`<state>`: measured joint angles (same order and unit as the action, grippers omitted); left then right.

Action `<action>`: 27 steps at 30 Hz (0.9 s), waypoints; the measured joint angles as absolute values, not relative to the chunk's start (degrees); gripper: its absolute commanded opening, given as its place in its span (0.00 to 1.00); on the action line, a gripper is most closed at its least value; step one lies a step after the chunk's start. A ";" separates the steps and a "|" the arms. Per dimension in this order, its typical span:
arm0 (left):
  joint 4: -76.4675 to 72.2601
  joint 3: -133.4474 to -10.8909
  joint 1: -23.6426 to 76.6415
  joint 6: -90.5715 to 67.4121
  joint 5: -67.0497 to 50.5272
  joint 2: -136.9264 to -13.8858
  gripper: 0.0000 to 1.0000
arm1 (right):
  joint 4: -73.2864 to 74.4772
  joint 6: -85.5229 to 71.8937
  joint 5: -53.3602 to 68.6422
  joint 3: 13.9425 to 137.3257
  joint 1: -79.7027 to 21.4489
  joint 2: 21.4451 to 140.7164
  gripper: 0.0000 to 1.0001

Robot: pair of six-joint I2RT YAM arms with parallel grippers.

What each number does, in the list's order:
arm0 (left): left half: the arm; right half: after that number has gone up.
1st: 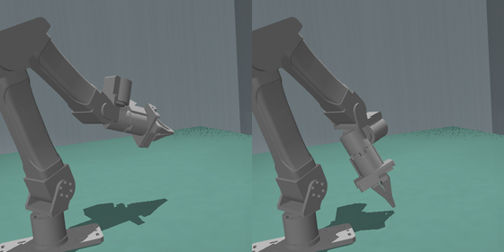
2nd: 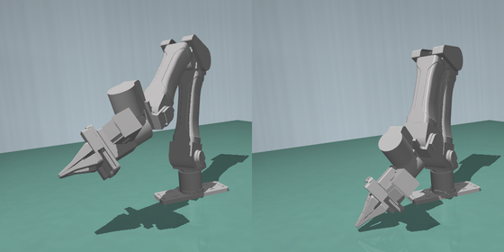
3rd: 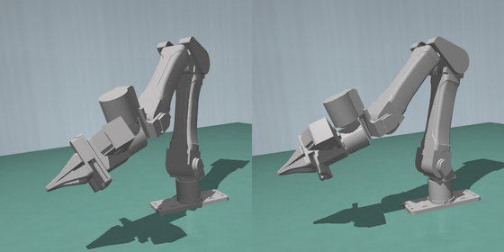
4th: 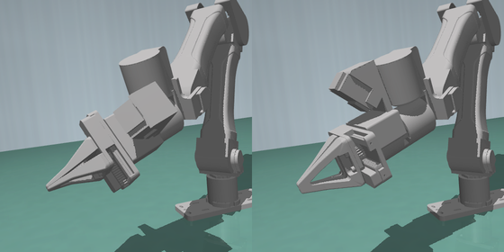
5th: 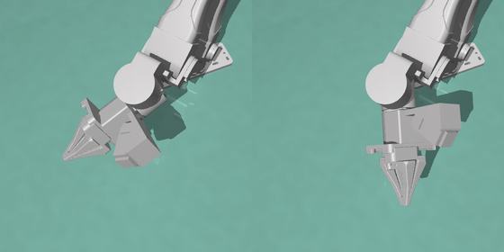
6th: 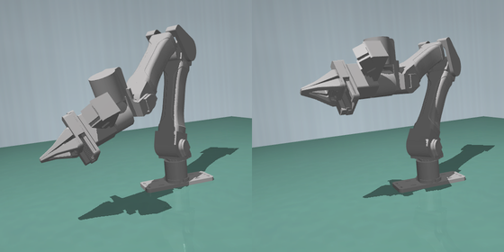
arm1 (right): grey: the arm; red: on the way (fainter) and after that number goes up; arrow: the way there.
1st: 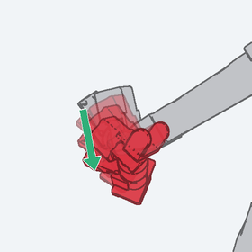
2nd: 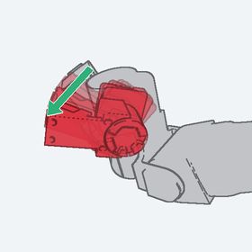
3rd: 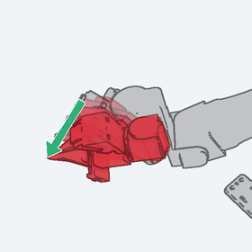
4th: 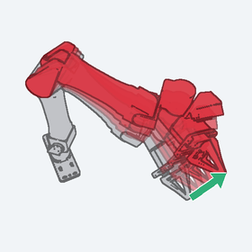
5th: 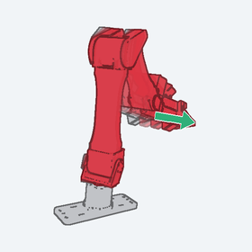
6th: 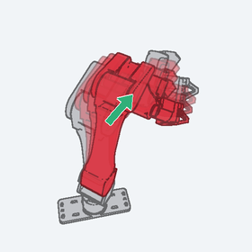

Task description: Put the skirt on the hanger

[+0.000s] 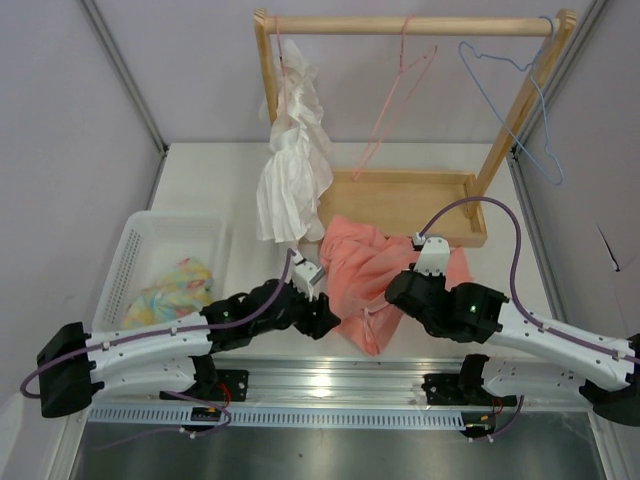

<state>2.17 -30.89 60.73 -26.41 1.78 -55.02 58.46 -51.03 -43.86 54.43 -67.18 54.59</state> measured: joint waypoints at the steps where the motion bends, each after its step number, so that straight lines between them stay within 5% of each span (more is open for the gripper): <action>1: 1.61 -29.80 62.61 -26.48 3.01 -54.98 0.65 | 58.26 -50.33 -43.44 54.43 -66.59 54.74 0.00; 13: -6.90 -27.55 78.65 -31.73 14.61 -60.29 0.56 | 56.07 -46.30 -40.14 54.22 -64.18 54.76 0.00; 27: -5.78 -43.27 79.35 -39.42 28.75 -81.01 0.60 | 55.13 -45.74 -38.57 54.22 -64.10 54.96 0.00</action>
